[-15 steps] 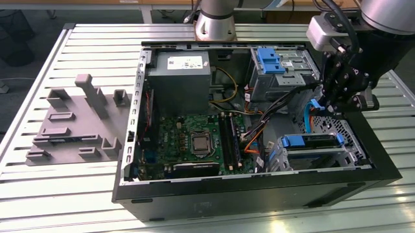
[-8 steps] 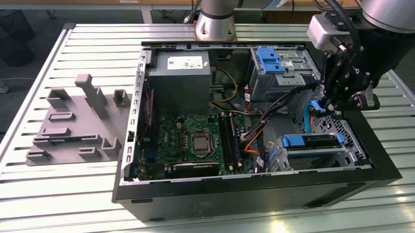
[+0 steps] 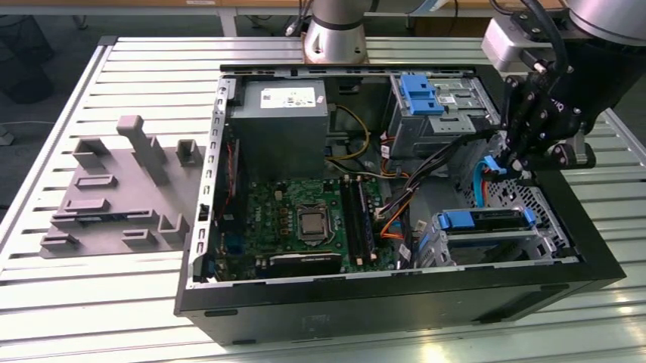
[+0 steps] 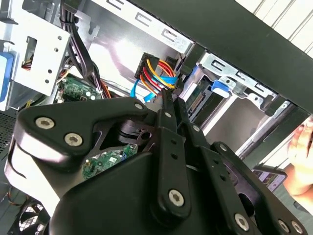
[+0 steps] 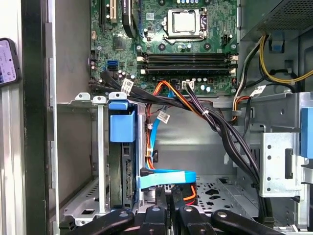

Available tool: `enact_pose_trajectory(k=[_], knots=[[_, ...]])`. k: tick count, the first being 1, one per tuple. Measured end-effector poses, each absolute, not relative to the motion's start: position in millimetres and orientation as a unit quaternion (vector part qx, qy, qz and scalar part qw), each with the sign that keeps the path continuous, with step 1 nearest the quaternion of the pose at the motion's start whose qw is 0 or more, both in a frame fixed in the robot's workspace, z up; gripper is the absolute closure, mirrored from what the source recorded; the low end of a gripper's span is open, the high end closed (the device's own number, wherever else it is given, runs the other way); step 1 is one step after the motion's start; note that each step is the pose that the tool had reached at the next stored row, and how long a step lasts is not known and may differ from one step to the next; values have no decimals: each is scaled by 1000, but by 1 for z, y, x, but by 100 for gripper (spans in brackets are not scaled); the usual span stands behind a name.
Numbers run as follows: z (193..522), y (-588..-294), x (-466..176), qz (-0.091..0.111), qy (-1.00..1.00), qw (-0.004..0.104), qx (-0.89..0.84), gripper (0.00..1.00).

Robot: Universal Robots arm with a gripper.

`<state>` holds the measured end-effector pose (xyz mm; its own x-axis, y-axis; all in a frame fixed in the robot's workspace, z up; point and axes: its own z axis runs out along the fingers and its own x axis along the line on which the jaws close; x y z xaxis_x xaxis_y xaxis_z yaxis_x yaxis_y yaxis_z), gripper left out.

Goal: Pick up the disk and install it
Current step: 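Insert the first disk wire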

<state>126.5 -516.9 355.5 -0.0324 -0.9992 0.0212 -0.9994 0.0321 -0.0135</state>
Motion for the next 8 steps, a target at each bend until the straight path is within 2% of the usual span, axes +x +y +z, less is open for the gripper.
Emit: enact_pose_trajectory(k=[5,8], knots=[[356,-517,127,12,-718,3,696,84],[355,-517,127,22,-718,13,696,84]])
